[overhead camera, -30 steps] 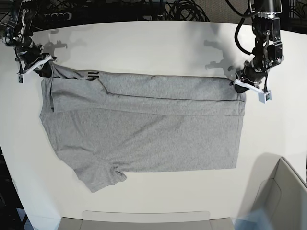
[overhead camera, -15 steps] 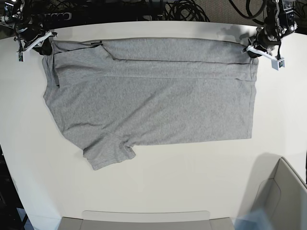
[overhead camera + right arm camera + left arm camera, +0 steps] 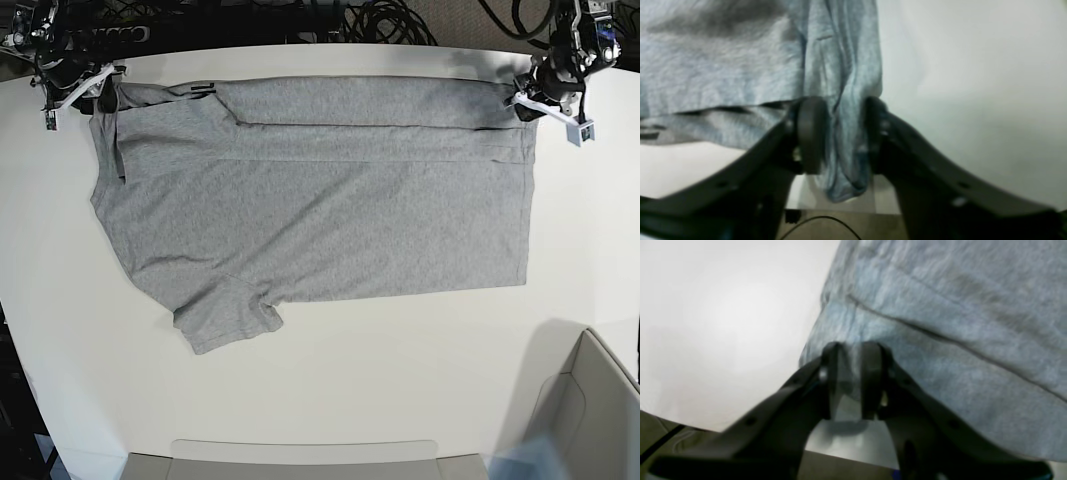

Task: Fold the T-shirt properly
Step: 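Open both grippers and reach to the hem corners of the shirt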

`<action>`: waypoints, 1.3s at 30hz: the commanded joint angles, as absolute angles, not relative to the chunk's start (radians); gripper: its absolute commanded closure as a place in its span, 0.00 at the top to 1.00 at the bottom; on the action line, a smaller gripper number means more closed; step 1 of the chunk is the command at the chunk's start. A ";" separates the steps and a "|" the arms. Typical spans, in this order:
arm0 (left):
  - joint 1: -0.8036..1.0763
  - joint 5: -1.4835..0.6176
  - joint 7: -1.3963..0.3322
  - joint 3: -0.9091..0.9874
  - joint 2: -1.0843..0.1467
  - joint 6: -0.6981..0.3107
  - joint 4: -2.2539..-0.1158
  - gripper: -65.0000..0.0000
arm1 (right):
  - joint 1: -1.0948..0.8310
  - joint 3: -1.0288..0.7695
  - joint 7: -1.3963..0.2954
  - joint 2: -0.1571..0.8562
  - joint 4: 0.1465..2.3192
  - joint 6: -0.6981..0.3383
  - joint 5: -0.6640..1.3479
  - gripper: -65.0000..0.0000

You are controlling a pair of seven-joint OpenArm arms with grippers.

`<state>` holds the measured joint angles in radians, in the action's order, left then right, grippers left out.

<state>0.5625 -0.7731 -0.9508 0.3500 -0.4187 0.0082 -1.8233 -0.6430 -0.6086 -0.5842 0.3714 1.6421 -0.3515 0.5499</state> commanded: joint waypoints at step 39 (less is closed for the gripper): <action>0.104 -0.774 -1.041 0.222 -0.429 0.002 -1.785 0.05 | 0.274 -0.265 -0.690 0.282 1.283 -0.349 0.104 0.38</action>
